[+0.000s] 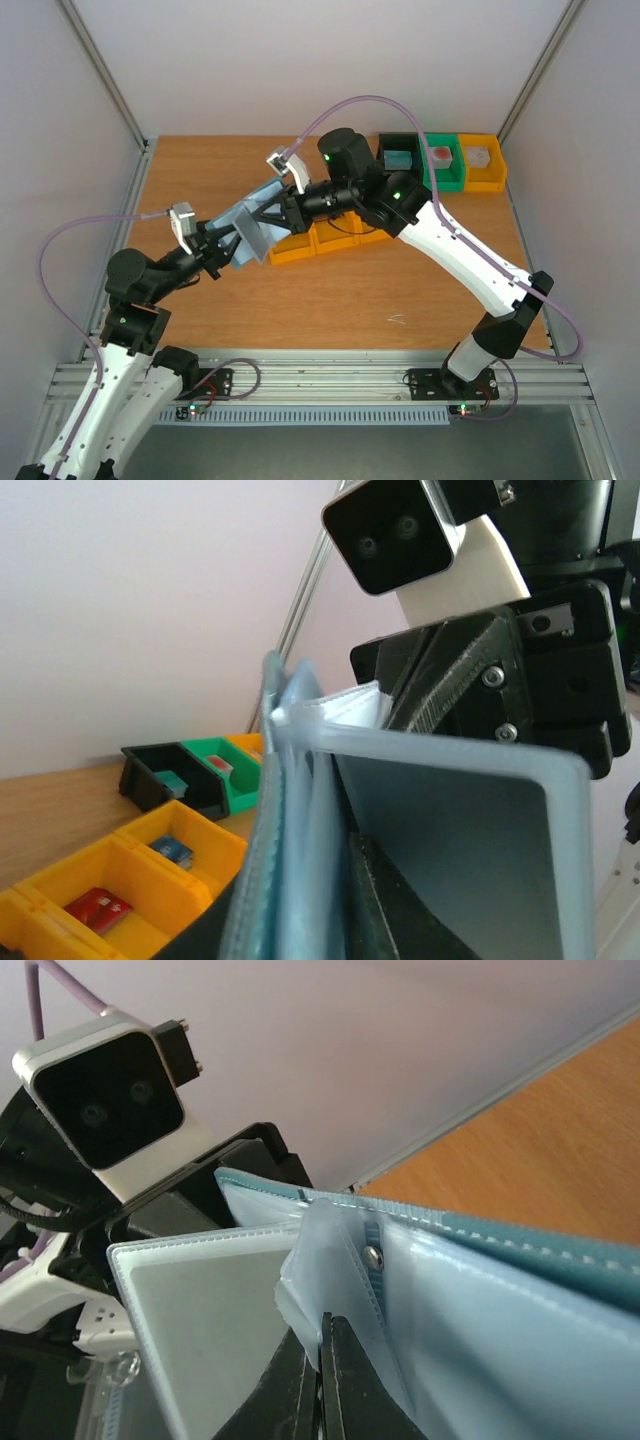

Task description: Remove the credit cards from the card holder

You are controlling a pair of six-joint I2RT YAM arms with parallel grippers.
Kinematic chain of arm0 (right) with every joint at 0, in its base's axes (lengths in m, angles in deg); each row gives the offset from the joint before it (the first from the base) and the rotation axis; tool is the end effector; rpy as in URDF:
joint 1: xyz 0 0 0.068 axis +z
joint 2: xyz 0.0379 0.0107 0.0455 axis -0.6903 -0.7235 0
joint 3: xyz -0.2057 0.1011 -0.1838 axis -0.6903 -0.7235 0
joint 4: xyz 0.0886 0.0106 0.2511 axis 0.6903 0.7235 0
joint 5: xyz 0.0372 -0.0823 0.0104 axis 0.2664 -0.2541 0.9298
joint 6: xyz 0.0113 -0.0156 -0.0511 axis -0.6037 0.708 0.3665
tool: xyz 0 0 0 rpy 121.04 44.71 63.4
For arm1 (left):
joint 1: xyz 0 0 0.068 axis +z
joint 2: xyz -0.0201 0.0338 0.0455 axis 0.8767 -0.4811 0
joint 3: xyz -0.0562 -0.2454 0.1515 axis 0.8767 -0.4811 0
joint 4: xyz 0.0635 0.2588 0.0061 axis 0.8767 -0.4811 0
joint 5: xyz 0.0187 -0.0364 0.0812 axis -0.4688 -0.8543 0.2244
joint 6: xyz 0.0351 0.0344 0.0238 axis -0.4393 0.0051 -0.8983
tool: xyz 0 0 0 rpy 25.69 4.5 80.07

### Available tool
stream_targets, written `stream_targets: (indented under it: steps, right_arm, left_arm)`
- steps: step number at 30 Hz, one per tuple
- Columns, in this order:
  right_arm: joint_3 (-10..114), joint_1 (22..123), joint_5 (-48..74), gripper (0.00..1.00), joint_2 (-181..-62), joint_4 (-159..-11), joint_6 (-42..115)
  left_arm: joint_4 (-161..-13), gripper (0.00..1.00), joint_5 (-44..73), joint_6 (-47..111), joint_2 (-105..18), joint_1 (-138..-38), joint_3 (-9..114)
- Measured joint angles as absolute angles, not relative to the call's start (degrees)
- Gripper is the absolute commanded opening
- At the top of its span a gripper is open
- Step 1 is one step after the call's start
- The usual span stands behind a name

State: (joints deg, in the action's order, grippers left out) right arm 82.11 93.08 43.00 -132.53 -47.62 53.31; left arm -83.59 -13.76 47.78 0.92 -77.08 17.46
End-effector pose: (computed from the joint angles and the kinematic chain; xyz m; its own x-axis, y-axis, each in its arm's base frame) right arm 0.2145 0.2848 0.4725 -0.0927 -0.3257 -0.9409 -0.9957 0.0371 0.0853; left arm 0.1085 -0.0534 0.3693 -0.1834 -0.3316 -0.9254 0.7834 0.5194 -0.3414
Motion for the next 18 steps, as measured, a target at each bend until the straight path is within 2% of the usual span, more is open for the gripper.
stream_targets:
  steps: [1,6,10,12,18]
  right_arm:
    - [82.2,93.2,43.4,0.09,-132.6,-47.2,53.7]
    - [82.1,92.2,43.9,0.31,-132.5,-45.3,55.8]
    - [81.6,89.1,36.7,0.47,-131.0,-41.9,56.4]
    - [81.6,87.8,32.6,0.51,-130.0,-39.4,57.4]
    - [80.4,87.6,27.9,0.55,-127.0,-35.4,60.3]
  left_arm:
    - [-83.8,0.01,-13.7,47.6,0.9,-77.1,17.5]
    - [-89.9,0.0,-11.4,44.0,0.9,-77.1,18.2]
    - [-103.0,0.0,-2.9,30.1,-1.1,-77.1,21.7]
    - [-108.1,0.0,3.4,19.6,-2.6,-77.2,23.3]
    - [-118.2,0.0,21.4,-11.5,-5.2,-77.6,24.4]
